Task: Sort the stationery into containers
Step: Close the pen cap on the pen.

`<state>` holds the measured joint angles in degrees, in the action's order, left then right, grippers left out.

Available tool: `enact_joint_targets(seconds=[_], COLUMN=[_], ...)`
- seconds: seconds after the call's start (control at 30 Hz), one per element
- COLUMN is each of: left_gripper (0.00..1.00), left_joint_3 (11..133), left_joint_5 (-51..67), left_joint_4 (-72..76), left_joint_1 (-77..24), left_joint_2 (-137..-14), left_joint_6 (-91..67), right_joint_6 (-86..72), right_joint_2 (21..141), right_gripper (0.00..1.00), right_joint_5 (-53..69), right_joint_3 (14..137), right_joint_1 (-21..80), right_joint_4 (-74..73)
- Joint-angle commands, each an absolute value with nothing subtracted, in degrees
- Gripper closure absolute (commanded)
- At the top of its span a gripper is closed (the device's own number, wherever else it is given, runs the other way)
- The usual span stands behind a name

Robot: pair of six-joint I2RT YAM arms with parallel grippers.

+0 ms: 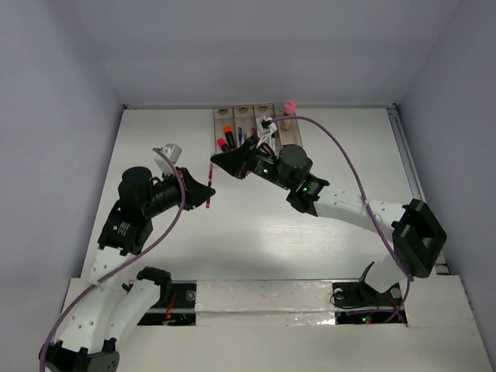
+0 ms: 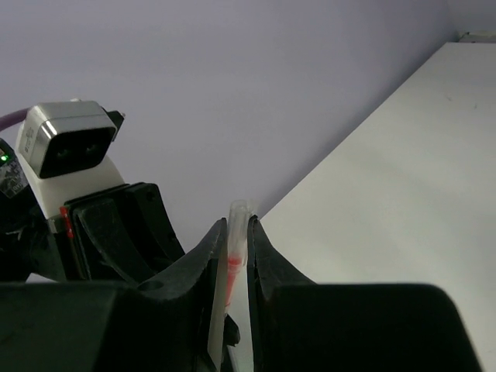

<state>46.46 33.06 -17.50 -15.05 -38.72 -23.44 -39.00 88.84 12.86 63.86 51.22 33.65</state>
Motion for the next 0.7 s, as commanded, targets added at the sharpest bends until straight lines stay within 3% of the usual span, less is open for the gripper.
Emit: enact_joint_targets(seconds=[0.0,0.23,0.6,0.67], left_gripper=[1.00,1.00,1.00,1.00], left_joint_3=[58.1,62.5,53.8,51.8], left_joint_5=[24.6,22.8,24.5,25.6], left_joint_4=[10.8,11.9,11.0,10.7], left_joint_1=[-13.6,-13.6,-13.6,-13.6], left_joint_2=[-39.8,-43.1,-40.0,-39.1], left_joint_6=[-25.6,-26.5,-27.5,-27.6], right_joint_6=[-36.6,-38.1,-35.2,-34.3], right_joint_2=[92.2,92.5,81.9,79.6], right_gripper=[1.00,1.00,1.00,0.92], right_joint_5=[28.1,26.6,22.1,24.4], right_joint_3=[57.9,53.3,48.8,48.9], right_joint_1=[58.2,60.7,56.2,53.7], right_joint_4=[16.5,21.1,19.3,18.6])
